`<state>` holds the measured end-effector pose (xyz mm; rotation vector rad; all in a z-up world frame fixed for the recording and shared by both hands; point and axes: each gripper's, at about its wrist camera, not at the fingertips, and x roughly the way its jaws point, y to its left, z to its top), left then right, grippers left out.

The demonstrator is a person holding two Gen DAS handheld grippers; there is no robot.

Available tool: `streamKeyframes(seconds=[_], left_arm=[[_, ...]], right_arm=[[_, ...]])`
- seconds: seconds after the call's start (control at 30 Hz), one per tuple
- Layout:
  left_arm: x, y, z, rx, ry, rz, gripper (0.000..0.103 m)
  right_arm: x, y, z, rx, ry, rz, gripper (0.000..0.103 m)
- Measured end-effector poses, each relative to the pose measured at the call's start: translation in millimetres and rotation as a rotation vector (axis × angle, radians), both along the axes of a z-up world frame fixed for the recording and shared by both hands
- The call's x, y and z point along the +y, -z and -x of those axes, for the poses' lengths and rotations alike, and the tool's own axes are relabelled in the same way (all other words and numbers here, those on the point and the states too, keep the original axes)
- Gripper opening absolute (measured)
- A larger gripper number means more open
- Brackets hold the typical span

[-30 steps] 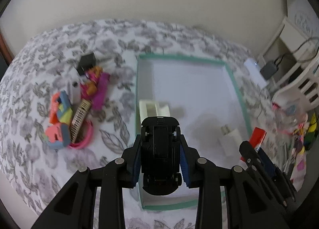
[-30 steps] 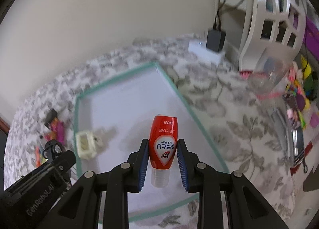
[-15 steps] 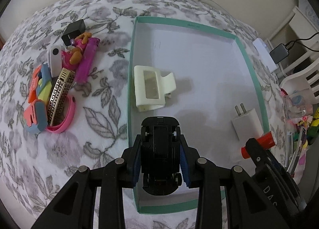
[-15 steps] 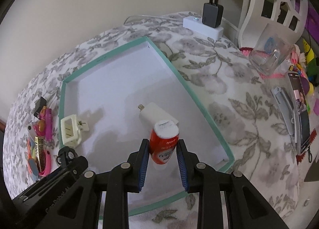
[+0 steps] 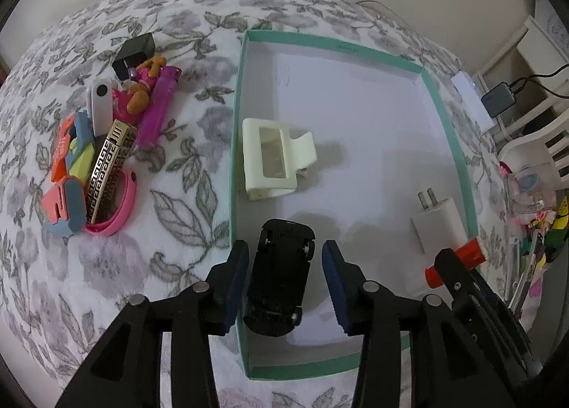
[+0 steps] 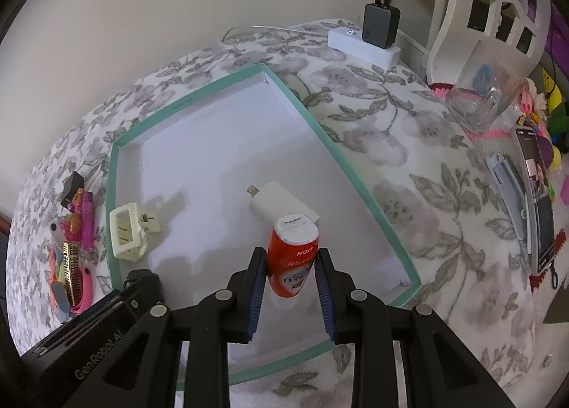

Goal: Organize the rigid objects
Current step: 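Lower the red-white bottle into the tray and open the right gripper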

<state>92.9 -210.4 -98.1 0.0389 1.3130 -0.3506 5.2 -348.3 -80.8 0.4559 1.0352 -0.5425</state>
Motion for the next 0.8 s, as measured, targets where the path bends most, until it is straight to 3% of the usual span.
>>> streamKeyframes(seconds=[0.3, 0.43, 0.5, 0.53, 0.57, 0.6, 0.8], left_arm=[[11.1, -13.8, -4.2, -0.042, -0.039, -0.003, 0.045], [19.8, -21.2, -5.4, -0.072, -0.072, -0.017, 0.045], [22.9, -23.7, -7.4, -0.086, -0.092, -0.037, 0.046], [25.2, -24.3, -8.4, -0.090, -0.103, -0.048, 0.056], [28.2, -24.7, -9.9, -0.092, -0.118, -0.061, 0.075], [32.4, -25.0, -10.6, -0.095, -0.134, -0.074, 0.082], [47.0, -21.8, -15.2, -0.084, -0.202, -0.130, 0.086]], right_arm=[[3.1, -8.9, -1.8, -0.021, -0.011, 0.047, 0.033], [3.1, -11.2, -1.7, -0.035, -0.012, 0.055, 0.054], [4.4, -12.5, -2.8, -0.037, -0.019, 0.063, 0.054], [5.4, -12.7, -3.6, -0.037, -0.025, 0.067, 0.056], [6.6, -12.9, -4.3, -0.037, -0.030, 0.070, 0.061], [7.6, -12.9, -5.2, -0.037, -0.037, 0.073, 0.063], [14.1, -14.3, -9.8, -0.045, -0.078, 0.100, 0.079]])
